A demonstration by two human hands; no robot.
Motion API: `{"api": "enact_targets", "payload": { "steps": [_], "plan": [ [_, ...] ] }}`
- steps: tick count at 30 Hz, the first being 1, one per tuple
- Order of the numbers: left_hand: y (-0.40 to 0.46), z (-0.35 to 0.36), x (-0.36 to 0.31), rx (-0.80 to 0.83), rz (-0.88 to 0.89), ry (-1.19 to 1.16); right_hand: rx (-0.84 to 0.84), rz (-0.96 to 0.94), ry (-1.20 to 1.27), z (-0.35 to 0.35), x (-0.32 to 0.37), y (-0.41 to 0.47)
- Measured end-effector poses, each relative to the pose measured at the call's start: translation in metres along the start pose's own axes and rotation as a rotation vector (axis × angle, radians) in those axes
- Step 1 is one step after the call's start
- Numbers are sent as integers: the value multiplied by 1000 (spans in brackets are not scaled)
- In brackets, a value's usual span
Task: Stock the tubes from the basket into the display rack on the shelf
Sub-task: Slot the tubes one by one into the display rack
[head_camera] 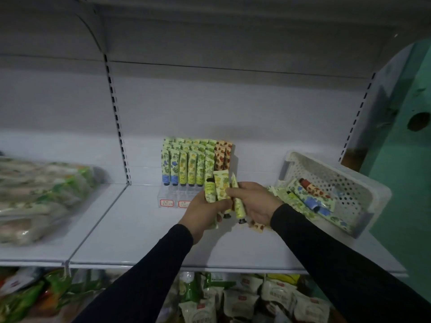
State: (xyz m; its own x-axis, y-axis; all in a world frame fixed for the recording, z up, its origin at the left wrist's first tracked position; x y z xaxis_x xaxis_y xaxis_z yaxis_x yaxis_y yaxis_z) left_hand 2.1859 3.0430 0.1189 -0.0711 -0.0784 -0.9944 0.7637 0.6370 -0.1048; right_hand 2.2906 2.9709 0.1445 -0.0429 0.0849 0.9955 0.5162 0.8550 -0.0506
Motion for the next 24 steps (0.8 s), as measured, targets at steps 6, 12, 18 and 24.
{"api": "enact_targets", "payload": {
  "steps": [6, 12, 18, 24],
  "plan": [
    [0, -45, 8, -97, -63, -94, -9, 3, 13, 7, 3, 1],
    [2, -96, 19, -166, -94, -281, -43, -111, -373, 13, 19, 4],
    [-2, -152, 30, -371, -9, -216, -114, -338, -578, 20, 54, 10],
    [-6, -200, 32, -621, 149, -126, -198, -510, -539, 24, 78, 25]
  ]
}}
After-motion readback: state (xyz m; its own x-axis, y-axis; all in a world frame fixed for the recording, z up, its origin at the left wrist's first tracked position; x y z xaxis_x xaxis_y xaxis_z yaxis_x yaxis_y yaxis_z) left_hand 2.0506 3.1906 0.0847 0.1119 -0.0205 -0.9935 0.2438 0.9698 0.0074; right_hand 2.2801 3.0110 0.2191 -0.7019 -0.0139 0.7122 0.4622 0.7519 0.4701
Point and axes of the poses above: each hand's wrist, its own y-axis towards the middle knuckle, its own z-axis out of the palm, x = y × z, the point moved 7 cm from there along y, towards the middle knuckle, and after that the axes turned 6 degrees about -z, right-handed, at the moved point
